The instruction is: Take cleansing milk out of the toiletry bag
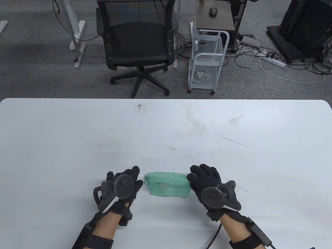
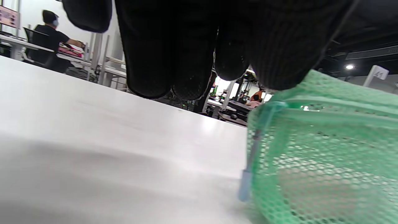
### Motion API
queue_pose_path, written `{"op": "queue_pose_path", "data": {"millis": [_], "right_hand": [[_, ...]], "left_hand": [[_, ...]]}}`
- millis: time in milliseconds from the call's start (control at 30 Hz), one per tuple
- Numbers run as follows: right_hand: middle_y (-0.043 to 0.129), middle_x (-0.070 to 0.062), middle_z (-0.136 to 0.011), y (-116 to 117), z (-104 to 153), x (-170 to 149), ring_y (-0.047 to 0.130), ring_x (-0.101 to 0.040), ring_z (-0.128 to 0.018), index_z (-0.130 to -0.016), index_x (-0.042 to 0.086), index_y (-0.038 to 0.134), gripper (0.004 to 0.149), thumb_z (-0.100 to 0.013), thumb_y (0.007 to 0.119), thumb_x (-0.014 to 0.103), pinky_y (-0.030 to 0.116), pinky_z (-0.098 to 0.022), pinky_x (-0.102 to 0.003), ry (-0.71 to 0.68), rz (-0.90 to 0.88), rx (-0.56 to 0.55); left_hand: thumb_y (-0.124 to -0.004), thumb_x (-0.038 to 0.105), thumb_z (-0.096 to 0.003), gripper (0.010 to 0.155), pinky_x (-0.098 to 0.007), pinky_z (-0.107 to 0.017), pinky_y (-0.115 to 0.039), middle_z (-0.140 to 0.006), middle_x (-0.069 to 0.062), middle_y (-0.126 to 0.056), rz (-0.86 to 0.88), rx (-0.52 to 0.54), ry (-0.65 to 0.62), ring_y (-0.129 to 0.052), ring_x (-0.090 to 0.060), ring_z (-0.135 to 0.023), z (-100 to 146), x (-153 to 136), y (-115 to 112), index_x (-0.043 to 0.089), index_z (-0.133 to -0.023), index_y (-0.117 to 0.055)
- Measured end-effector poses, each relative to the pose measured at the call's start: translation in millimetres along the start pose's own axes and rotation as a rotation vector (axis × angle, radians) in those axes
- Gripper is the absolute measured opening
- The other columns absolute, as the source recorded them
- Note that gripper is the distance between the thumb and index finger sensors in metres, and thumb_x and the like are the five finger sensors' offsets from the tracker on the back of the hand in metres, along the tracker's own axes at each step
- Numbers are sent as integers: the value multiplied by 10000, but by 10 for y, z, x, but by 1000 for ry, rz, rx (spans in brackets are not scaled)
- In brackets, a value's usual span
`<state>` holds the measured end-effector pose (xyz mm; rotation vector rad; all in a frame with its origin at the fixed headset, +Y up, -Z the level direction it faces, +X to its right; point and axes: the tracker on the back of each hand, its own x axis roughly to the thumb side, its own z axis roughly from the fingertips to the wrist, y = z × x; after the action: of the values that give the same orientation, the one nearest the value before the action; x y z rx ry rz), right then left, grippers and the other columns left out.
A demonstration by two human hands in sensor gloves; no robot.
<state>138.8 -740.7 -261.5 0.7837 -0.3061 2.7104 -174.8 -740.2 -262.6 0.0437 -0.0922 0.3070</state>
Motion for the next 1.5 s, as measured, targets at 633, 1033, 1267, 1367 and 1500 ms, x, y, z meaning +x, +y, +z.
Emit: {"op": "queue_pose_path", "data": {"millis": [633,1033,1267,1367,1500], "right_hand": [[794,-241,-1061,36,12,138,721,-632,-925,-880,106,899,366,-528,860,199,548,-646,-755,-117,-9,-3],[780,-259,-1064,-9,13,93,722,-644,-909,-900,66,874,396,-536,852,222,551,-641,-755,-60,-55,-6],[770,-274,-1065,-33,34,77,726,-649,-898,-913,51,862,433,-534,866,260,555,-634,-756,-37,-95,-19],[761,-278,-1069,-71,46,109,730,-648,-894,-923,48,852,451,-528,877,264,560,-634,-753,-52,-96,-53],[751,-278,-1074,-116,68,197,731,-643,-896,-943,58,836,471,-517,894,250,564,-635,-751,-103,-90,-94]], "left_hand": [[-912,415,-477,516,-690,-748,-548,-1018,-61,-939,-53,-49,-74,-964,-393,-879,20,177,-108,285,-973,-857],[-918,401,-471,452,-677,-736,-595,-931,-56,-1013,-35,14,-97,-1035,-381,-787,43,208,-46,270,-903,-925],[-914,398,-470,435,-673,-724,-620,-886,-78,-1043,-2,52,-110,-1062,-380,-740,95,248,2,261,-882,-943],[-912,394,-470,431,-674,-716,-627,-868,-83,-1053,48,49,-115,-1072,-380,-721,107,261,10,254,-876,-948],[-912,397,-469,429,-670,-715,-633,-859,-84,-1058,98,53,-137,-1076,-379,-712,144,316,19,257,-873,-949]]}}
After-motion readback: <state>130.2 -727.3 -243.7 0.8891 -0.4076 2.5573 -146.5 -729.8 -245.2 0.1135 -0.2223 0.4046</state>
